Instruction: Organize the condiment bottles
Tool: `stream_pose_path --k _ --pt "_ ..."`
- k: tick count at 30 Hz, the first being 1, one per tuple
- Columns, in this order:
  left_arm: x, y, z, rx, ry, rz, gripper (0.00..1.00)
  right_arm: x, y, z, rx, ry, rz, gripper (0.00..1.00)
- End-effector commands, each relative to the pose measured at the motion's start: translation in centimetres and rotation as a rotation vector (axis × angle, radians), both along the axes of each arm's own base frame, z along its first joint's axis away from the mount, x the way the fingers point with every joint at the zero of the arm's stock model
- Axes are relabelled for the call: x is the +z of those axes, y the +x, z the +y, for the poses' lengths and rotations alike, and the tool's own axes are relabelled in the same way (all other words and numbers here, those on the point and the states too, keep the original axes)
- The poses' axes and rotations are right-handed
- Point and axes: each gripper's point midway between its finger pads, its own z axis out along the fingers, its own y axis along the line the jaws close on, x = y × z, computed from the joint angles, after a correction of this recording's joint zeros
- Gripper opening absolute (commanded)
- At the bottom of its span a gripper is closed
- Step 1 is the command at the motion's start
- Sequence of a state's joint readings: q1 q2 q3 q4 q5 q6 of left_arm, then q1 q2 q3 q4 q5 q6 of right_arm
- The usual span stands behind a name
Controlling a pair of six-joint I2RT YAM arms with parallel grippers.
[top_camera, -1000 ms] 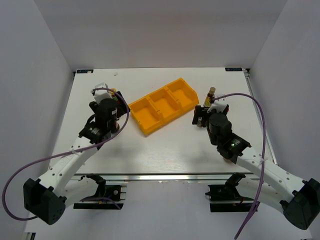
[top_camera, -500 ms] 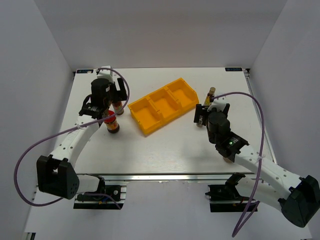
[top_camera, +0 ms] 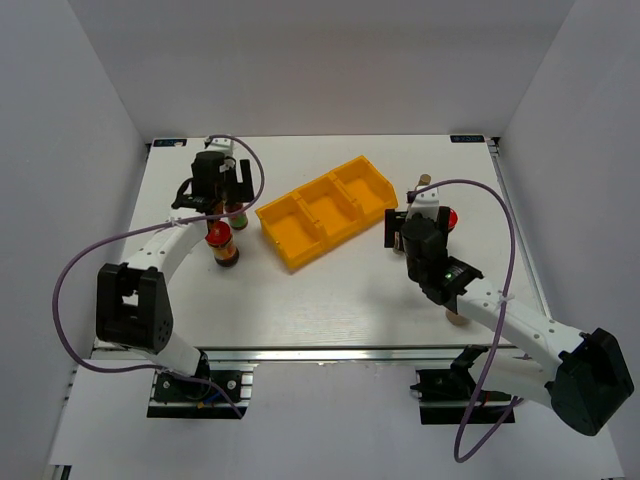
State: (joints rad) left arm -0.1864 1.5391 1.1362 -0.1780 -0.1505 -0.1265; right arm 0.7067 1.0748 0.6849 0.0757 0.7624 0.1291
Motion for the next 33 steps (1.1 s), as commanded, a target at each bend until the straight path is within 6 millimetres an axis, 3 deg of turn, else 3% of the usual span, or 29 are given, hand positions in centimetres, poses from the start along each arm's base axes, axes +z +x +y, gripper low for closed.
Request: stream_pose_path --k 1,7,13,17,23,25,27,29,33 --pt "1.9 1.6 0.7 0.038 0.031 -0.054 0.95 1.7 0.5 -0.4 -0.044 0.028 -0.029 0.89" --pt "1.7 2.2 0.7 0.055 0.019 -0.052 0.87 1.2 -0.1 -0.8 -0.047 0.024 -0.003 0.89" --pt "2.7 1.7 0.4 0.042 -0.006 -0.092 0.60 1.1 -0.5 -0.8 -0.032 0.033 -0.001 0.89" --pt "3.3 1.4 0.5 0.034 -0.005 -0.105 0.56 0.5 -1.2 -1.4 -0.040 0.022 0.017 0.89" --pt "4.2 1.5 0.4 0.028 0.006 -0.114 0.35 0.3 -2.0 -2.3 -0.058 0.037 0.017 0.89" --pt "4.5 1.5 0.4 0.021 0.010 -0.117 0.34 0.4 -2.2 -2.5 -0.064 0.040 0.010 0.89" --pt "4.9 1.5 0.5 0.025 0.010 -0.128 0.18 0.3 -2.4 -2.8 -0.070 0.047 0.007 0.89" --pt "5.7 1.7 0.5 0.022 0.013 -0.142 0.12 0.5 -2.6 -2.8 -0.068 0.061 -0.002 0.89" --pt "9.1 2.1 0.8 0.042 0.016 -0.197 0.10 0.4 -2.8 -2.9 -0.067 0.059 0.000 0.89"
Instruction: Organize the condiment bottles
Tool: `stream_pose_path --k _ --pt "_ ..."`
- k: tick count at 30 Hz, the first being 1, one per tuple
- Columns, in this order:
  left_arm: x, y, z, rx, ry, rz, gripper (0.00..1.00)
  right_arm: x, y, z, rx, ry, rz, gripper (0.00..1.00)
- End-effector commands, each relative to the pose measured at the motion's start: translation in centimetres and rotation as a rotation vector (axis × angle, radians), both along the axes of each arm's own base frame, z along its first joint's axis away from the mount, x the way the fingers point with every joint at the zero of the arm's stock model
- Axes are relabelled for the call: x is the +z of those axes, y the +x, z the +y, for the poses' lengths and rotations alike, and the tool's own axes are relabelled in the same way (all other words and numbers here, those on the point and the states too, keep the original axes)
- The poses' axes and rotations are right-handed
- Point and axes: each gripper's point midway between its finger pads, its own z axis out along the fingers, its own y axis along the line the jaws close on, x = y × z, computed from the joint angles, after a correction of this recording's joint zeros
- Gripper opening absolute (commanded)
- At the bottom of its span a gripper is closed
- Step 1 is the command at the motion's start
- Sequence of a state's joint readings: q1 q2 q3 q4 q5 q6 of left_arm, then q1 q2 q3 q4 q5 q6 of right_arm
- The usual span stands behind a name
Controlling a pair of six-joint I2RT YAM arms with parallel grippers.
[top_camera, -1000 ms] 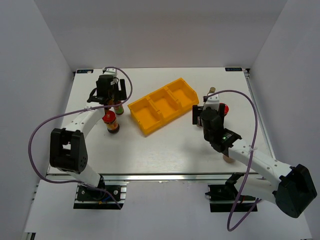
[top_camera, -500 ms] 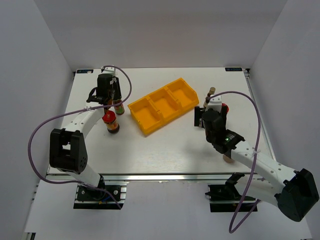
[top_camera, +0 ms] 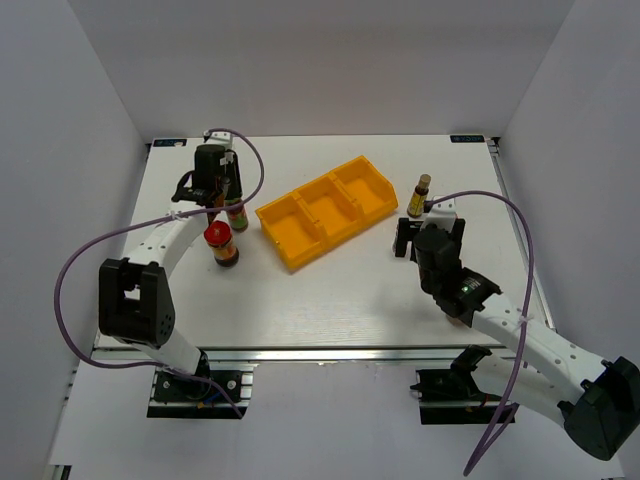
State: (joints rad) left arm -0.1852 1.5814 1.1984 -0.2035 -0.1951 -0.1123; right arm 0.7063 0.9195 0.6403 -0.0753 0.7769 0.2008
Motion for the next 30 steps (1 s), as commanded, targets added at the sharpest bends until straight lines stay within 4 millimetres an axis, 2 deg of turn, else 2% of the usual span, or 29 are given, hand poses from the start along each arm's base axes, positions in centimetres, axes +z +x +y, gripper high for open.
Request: stream_pose_path --k 1,5,7,11,13,14,18,21,26,30 --pt "9.4 1.0 0.1 0.008 -0.018 -0.208 0.10 0.5 0.0 -0.8 -0.039 0.019 -0.024 0.89" --pt "13.2 0.6 -0.4 -0.021 -0.051 -0.278 0.08 0.2 -0.2 -1.2 -0.060 0.004 -0.022 0.89" --pt "15.2 -0.1 -1.7 -0.086 -0.098 -0.316 0.07 0.2 -0.2 -1.1 -0.056 0.015 -0.019 0.89" --pt "17.4 -1.6 -3.8 -0.178 -0.189 -0.348 0.05 0.5 -0.2 -1.1 -0.059 0.027 -0.028 0.89" --pt "17.6 -2.7 -5.9 -0.262 -0.234 -0.339 0.05 0.6 -0.2 -1.1 -0.060 0.034 -0.033 0.89" --pt "18.2 -3.4 -6.3 -0.278 -0.244 -0.353 0.04 0.6 -0.3 -1.2 -0.062 0.037 -0.034 0.89" --pt "18.8 -5.5 -9.5 -0.363 -0.262 -0.358 0.03 0.8 -0.4 -1.5 -0.075 0.047 -0.047 0.89" --pt "18.5 -6.2 -11.2 -0.405 -0.263 -0.351 0.03 0.7 -0.5 -1.5 -0.066 0.051 -0.046 0.89" --pt "15.6 -5.9 -12.4 -0.403 -0.251 -0.284 0.02 0.8 -0.6 -1.6 -0.071 0.055 -0.052 0.89" --pt "14.5 -5.6 -12.7 -0.393 -0.247 -0.270 0.01 1.1 -0.4 -1.7 -0.084 0.059 -0.065 0.89"
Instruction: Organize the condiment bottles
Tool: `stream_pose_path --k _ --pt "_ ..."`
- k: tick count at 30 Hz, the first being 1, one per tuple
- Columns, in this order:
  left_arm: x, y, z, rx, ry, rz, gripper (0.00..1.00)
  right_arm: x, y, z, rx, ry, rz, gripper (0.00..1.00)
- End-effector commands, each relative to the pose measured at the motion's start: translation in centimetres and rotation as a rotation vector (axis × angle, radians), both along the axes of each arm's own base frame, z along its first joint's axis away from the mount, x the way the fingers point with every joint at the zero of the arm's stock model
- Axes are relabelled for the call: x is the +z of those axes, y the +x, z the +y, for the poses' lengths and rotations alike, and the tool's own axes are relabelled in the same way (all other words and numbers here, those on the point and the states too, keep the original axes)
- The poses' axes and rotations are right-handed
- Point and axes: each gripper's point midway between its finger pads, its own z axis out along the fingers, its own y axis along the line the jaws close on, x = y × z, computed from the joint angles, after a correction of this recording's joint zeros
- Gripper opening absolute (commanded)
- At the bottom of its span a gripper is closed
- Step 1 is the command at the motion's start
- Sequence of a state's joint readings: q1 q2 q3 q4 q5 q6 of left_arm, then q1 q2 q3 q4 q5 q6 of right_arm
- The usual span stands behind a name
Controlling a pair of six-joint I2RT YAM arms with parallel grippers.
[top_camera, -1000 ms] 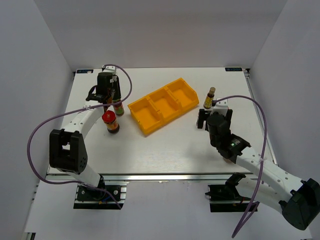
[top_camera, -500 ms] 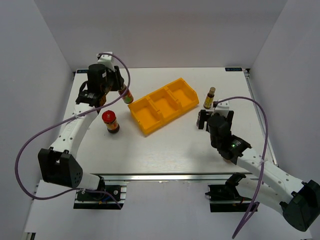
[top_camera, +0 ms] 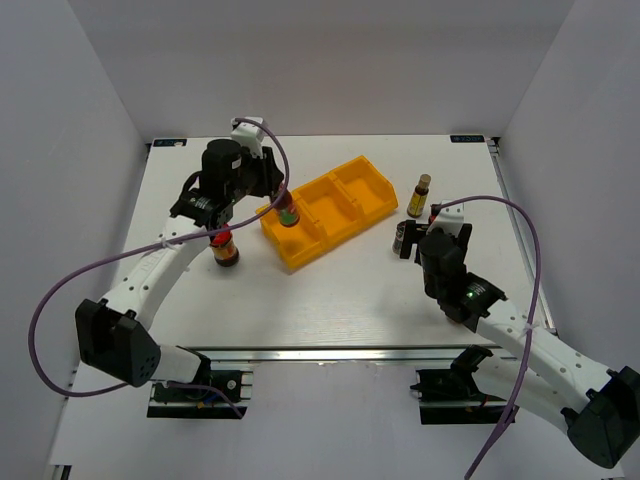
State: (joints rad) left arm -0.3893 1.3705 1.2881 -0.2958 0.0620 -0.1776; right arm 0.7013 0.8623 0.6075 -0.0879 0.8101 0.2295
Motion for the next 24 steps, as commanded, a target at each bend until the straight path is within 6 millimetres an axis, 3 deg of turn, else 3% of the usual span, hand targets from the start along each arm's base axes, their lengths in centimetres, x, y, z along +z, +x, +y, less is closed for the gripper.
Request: stream_pose_path --k 1,7,17,24 --pt "2.8 0.8 -0.1 0.023 -0.042 -0.098 0.01 1.2 0.3 -0.5 -0.042 0.036 -0.047 0.89" --pt "0.1 1.8 -0.1 0.058 -0.002 -0.075 0.01 1.7 0.9 -0.3 -0.046 0.049 -0.056 0.89" --pt "-2.2 2.9 -0.9 0.083 0.034 -0.124 0.00 2.1 1.3 -0.5 -0.049 0.048 -0.064 0.89" --pt "-3.9 4.1 -0.3 0.163 0.101 -0.140 0.00 1.9 1.7 -0.2 -0.032 0.039 -0.054 0.89"
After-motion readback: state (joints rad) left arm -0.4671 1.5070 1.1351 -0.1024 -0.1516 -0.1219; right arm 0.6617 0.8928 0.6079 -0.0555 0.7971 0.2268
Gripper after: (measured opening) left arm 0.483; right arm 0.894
